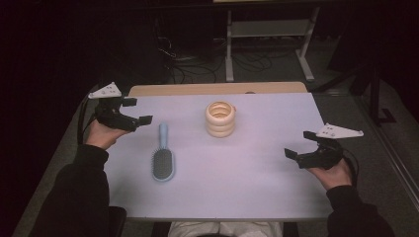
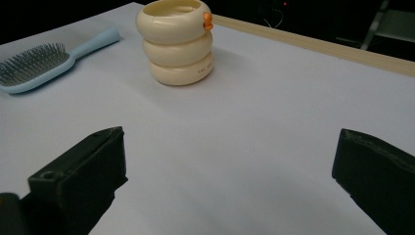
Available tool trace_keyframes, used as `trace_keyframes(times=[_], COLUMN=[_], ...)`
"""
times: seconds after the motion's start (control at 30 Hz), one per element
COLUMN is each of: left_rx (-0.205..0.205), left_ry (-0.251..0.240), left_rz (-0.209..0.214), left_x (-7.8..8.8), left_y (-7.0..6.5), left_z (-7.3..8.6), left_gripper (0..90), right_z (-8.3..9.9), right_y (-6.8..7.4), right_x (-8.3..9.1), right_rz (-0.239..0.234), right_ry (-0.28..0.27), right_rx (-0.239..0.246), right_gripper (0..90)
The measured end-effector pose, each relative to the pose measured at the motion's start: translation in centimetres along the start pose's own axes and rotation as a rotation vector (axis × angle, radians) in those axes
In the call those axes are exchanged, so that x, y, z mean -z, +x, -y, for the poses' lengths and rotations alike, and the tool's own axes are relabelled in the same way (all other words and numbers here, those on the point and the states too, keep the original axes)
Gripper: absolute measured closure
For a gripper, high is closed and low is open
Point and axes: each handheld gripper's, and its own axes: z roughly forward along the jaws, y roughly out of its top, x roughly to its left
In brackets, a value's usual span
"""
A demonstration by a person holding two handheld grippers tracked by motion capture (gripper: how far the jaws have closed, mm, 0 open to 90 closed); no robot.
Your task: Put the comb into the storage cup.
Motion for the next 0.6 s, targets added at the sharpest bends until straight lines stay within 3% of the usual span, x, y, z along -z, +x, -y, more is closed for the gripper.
trace_keyframes(times=[0.33,0.6], left_rx=[-0.037,-0.022], left_ry=[0.038,0.043], left_rz=[0.013,0.007], left_x=[-1.9,-3.6], left_y=[0.3,1.3], left_z=[-0.7,-0.3], left_gripper=[0.0,0.0], right_z=[0.0,0.0], right_y=[0.1,0.2], right_x=[-0.2,-0.3], right_rz=[-0.005,-0.009], right_ry=[0.006,0.012], right_rx=[0.008,0.012], right_gripper=[0.0,0.0])
